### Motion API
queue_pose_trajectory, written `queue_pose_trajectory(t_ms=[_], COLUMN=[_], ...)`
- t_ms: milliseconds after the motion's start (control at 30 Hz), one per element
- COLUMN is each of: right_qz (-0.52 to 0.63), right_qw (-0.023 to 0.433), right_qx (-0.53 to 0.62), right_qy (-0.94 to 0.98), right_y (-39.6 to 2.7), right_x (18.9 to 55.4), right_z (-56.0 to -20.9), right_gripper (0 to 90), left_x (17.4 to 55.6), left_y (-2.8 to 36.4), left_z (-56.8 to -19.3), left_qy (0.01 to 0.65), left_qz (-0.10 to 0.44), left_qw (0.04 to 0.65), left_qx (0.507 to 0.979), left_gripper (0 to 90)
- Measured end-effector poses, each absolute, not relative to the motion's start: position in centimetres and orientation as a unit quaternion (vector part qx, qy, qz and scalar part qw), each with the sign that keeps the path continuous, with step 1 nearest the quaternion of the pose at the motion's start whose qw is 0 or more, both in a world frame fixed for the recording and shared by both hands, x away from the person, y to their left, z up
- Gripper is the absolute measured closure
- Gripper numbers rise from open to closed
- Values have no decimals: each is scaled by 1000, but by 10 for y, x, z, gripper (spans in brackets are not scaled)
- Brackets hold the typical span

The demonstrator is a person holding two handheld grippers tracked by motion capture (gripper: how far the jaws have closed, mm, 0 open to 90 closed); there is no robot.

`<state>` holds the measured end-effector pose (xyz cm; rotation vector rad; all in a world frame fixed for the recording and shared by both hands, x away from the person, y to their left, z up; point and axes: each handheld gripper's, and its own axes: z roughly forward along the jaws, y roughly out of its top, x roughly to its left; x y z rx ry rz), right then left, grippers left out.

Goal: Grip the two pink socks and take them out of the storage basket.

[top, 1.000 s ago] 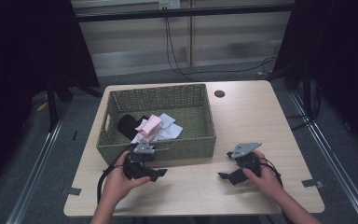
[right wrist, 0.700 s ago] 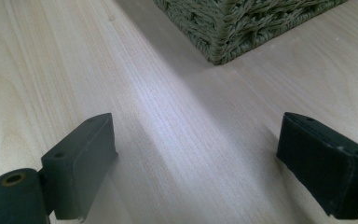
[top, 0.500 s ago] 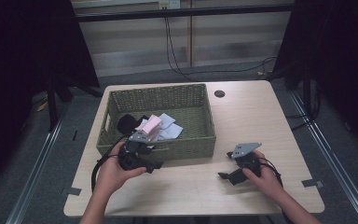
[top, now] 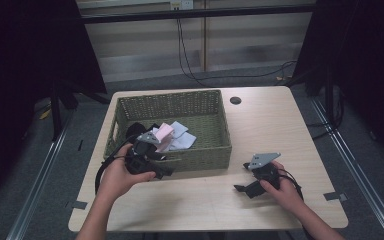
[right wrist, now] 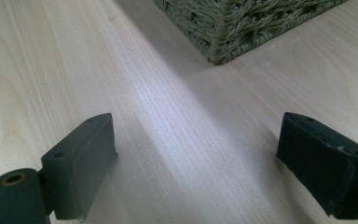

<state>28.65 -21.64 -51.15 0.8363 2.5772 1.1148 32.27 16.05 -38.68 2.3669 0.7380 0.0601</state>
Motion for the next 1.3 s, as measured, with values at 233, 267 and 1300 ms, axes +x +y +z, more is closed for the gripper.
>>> queue_pose_trajectory(t_ms=[233,267,1300], right_qz=[378,378,379], right_qw=[106,106,105], right_qx=[284,284,284], right_qy=[875,875,875], right_y=[-216,-216,-216], right_x=[287,287,287], right_z=[-512,-512,-512], right_gripper=[105,105,106], left_x=[329,329,394], left_y=[160,160,169], left_z=[-373,-373,-355], left_qy=[282,282,333], left_qz=[14,14,31], left_qw=[327,327,299], left_qx=[902,902,894], left_gripper=[295,295,297])
